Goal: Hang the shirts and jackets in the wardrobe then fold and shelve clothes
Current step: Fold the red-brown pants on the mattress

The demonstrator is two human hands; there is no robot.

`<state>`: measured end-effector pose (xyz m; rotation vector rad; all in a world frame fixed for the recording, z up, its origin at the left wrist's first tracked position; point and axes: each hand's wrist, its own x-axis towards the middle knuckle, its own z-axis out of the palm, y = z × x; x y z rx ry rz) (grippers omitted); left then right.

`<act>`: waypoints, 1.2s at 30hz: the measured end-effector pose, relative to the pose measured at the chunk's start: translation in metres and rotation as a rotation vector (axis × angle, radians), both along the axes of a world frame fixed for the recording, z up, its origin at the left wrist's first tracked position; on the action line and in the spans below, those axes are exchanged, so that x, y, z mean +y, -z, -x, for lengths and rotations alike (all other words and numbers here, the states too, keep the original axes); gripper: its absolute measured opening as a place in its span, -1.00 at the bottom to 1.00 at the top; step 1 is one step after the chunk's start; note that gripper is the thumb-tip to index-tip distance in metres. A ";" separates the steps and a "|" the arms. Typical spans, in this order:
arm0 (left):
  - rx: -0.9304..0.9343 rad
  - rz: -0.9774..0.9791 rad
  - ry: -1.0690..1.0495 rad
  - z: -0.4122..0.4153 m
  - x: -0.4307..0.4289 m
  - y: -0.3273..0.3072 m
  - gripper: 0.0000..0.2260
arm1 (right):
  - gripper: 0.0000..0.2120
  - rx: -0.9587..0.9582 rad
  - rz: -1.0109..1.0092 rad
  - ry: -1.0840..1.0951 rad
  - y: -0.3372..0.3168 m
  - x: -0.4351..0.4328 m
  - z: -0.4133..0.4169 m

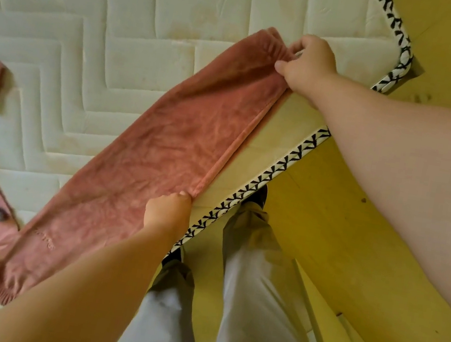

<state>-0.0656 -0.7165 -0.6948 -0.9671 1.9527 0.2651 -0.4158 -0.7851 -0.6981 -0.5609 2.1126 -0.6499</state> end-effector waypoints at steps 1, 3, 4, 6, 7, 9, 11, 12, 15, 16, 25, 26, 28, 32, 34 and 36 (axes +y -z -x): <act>-0.011 -0.012 0.017 -0.001 0.000 0.003 -0.85 | -0.80 0.004 -0.041 0.001 0.005 0.003 -0.001; -0.009 -0.024 0.046 -0.002 -0.002 0.008 -0.90 | -0.81 0.005 -0.087 0.008 0.011 0.006 -0.002; 0.003 -0.034 0.053 -0.003 -0.004 0.008 -0.90 | -0.80 0.007 -0.091 0.002 0.012 0.006 -0.002; 0.044 -0.054 0.072 -0.002 -0.008 0.005 -0.67 | -0.78 0.031 -0.080 -0.040 0.009 0.002 -0.003; 0.084 -0.053 0.073 0.002 -0.011 0.001 -0.58 | -0.73 0.058 -0.076 -0.070 0.007 -0.002 -0.003; 0.178 -0.017 0.016 0.019 -0.023 -0.008 -0.51 | -0.55 0.134 -0.094 -0.135 0.002 -0.009 -0.005; 0.326 0.063 -0.062 0.048 -0.044 -0.014 -0.57 | -0.41 0.211 -0.125 -0.191 0.002 -0.016 -0.008; 0.422 0.113 -0.102 0.067 -0.059 -0.016 -0.65 | -0.40 0.238 -0.136 -0.208 0.003 -0.017 -0.009; 0.692 0.262 -0.259 0.132 -0.114 -0.020 -0.84 | -0.44 0.243 -0.145 -0.218 0.006 -0.017 -0.013; 0.733 0.287 -0.309 0.154 -0.133 -0.019 -0.81 | -0.47 0.223 -0.129 -0.214 0.008 -0.015 -0.014; 0.452 -0.032 -0.114 0.257 -0.223 -0.015 -0.79 | -0.71 0.089 0.041 -0.131 0.015 0.006 -0.010; 0.499 -0.021 -0.100 0.260 -0.224 -0.018 -0.81 | -0.70 0.099 0.070 -0.072 0.014 0.008 -0.008; 0.558 -0.039 -0.094 0.265 -0.224 -0.020 -0.81 | -0.64 0.126 0.129 0.011 0.010 0.012 -0.005; 0.520 -0.094 -0.065 0.274 -0.216 -0.011 -0.80 | -0.65 0.080 0.066 0.015 0.012 0.022 0.001; 0.500 -0.071 -0.049 0.277 -0.214 -0.002 -0.79 | -0.72 0.080 0.036 -0.004 0.019 0.026 0.006; 0.499 -0.021 -0.065 0.278 -0.212 0.007 -0.76 | -0.73 0.062 0.022 -0.013 0.025 0.026 0.009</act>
